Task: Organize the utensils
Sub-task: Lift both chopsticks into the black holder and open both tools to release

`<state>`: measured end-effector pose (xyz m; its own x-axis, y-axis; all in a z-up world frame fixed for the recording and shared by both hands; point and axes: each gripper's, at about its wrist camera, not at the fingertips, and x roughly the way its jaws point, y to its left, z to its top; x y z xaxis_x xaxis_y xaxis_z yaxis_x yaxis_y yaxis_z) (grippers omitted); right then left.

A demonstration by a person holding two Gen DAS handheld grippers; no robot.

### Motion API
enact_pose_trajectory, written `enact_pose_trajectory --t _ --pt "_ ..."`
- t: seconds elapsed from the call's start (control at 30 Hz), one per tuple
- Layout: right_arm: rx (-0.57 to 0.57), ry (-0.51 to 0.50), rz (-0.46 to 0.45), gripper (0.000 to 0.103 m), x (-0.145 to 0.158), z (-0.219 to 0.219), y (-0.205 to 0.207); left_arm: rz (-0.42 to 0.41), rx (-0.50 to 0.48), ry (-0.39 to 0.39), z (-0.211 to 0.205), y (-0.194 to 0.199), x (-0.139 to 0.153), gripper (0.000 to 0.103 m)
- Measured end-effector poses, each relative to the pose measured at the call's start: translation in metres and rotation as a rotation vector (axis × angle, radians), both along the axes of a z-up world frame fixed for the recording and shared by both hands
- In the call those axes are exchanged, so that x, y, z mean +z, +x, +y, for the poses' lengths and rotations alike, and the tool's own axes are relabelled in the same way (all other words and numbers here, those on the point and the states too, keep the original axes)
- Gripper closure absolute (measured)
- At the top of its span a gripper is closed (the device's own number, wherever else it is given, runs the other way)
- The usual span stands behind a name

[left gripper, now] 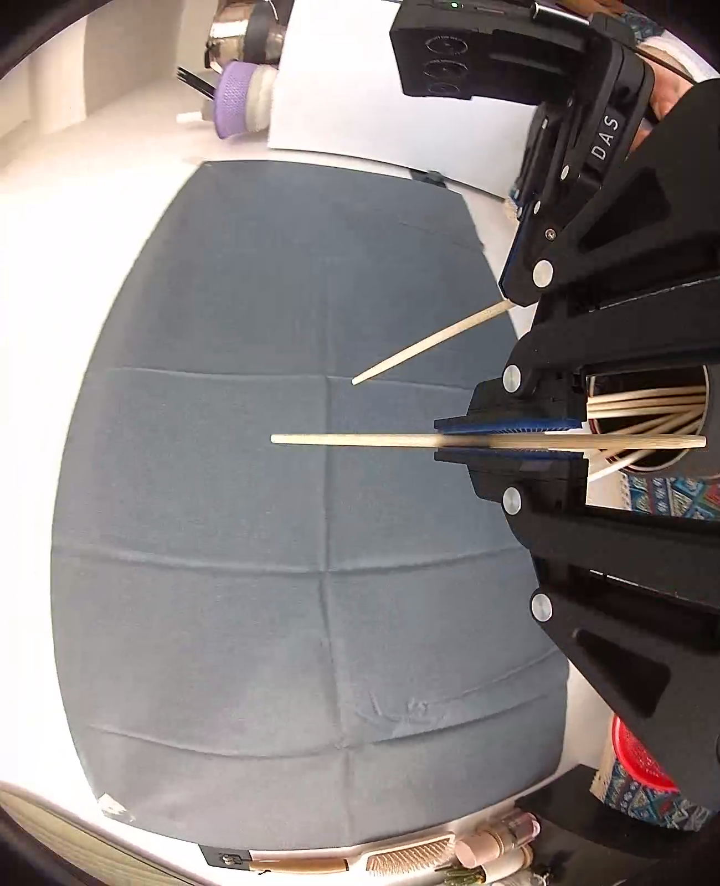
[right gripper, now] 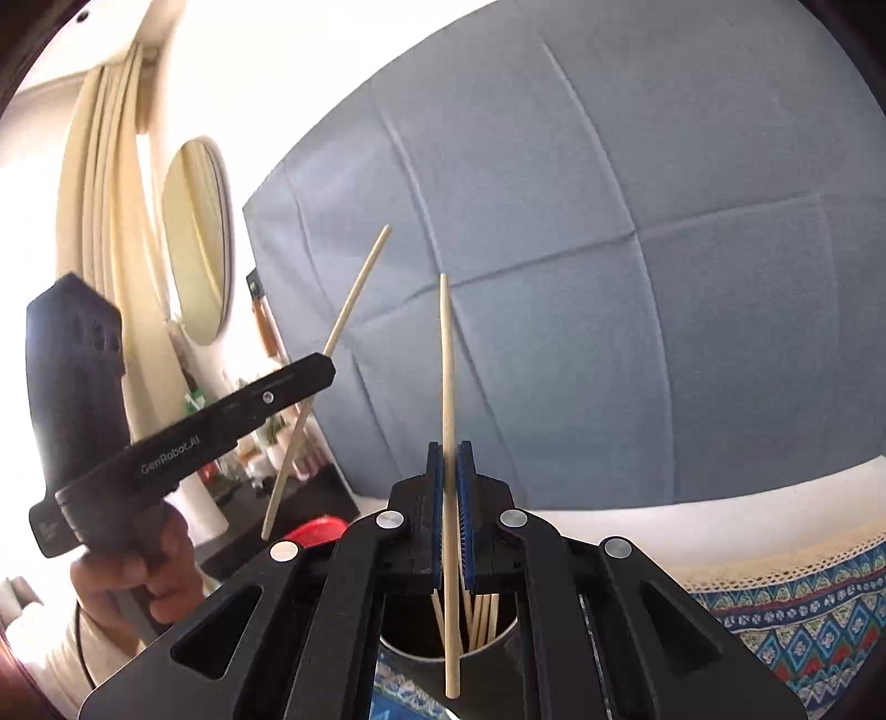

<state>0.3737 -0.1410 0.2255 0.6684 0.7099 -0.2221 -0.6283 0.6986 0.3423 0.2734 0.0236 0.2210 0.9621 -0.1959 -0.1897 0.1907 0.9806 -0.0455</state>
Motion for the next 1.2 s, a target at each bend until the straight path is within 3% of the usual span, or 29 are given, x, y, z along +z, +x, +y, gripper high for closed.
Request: enact_pose_trajectory --t 0.17,0.37,0.53,0.93,1.1,1.2 --pt "-0.055 0.152 -0.068 0.098 -0.013 -0.012 -0.004 -0.143 -0.046 -0.028 -0.009 -0.012 -0.018 0.098" --pt "-0.105 0.242 -0.111 0.098 -0.028 -0.013 -0.001 -0.209 -0.069 -0.122 -0.004 -0.013 -0.040 0.098" --pt "-0.137 0.214 -0.204 0.098 -0.041 -0.001 -0.005 -0.265 -0.075 -0.152 -0.003 -0.011 -0.065 0.098" --pt "-0.133 0.106 -0.181 0.098 -0.082 0.013 0.005 -0.222 -0.073 -0.263 0.010 -0.013 -0.112 0.098" --pt "-0.128 0.142 -0.153 0.098 -0.084 0.007 0.007 -0.245 -0.064 -0.196 0.003 -0.019 -0.112 0.098" --pt "-0.139 0.108 -0.185 0.095 -0.080 0.012 0.002 -0.240 -0.058 -0.193 0.002 -0.020 -0.110 0.097"
